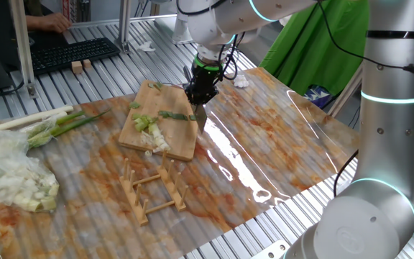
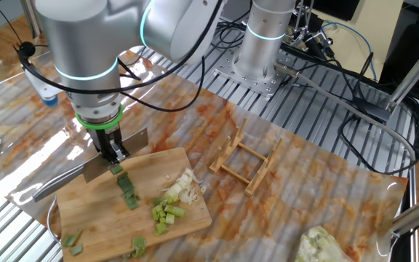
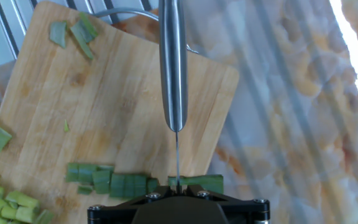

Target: Chop the scallions

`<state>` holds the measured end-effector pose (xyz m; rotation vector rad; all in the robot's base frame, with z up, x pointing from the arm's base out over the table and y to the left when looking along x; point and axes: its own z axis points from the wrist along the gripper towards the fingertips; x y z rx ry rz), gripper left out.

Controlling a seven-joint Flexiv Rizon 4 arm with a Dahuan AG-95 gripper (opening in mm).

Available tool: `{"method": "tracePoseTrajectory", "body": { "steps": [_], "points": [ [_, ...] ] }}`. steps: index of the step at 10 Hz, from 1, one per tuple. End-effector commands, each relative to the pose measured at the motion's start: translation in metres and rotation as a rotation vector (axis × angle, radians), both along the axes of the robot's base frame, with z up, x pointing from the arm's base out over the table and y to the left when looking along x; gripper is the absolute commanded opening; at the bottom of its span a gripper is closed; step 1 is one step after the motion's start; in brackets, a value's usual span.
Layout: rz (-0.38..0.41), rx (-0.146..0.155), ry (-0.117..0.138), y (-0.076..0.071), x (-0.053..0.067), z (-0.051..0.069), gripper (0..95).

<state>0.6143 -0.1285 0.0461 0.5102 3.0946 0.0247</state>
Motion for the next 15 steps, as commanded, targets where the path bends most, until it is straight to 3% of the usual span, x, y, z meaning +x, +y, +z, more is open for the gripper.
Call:
{"method": "tracePoseTrajectory", "body": {
  "steps": [1,3,4,5,6,7,9,13,15],
  "points": [
    [-0.004,0.004,-0.002,-0.001,-0.001,-0.004,0.0],
    [-0.020,0.009,-0.037,0.006,-0.004,-0.024,0.0],
    [-0.020,0.012,-0.041,0.008,-0.007,-0.028,0.0],
    [-0.019,0.004,-0.042,0.008,-0.008,-0.028,0.0],
    [-0.036,0.010,-0.074,0.008,-0.008,-0.027,0.0],
    [-0.036,0.007,-0.079,0.007,-0.006,-0.025,0.0],
    [-0.030,0.012,-0.048,0.006,-0.004,-0.021,0.0],
    [-0.059,0.008,-0.020,0.023,-0.003,-0.004,0.0],
    [-0.071,0.007,-0.018,0.031,-0.001,-0.003,0.0]
  ]
}}
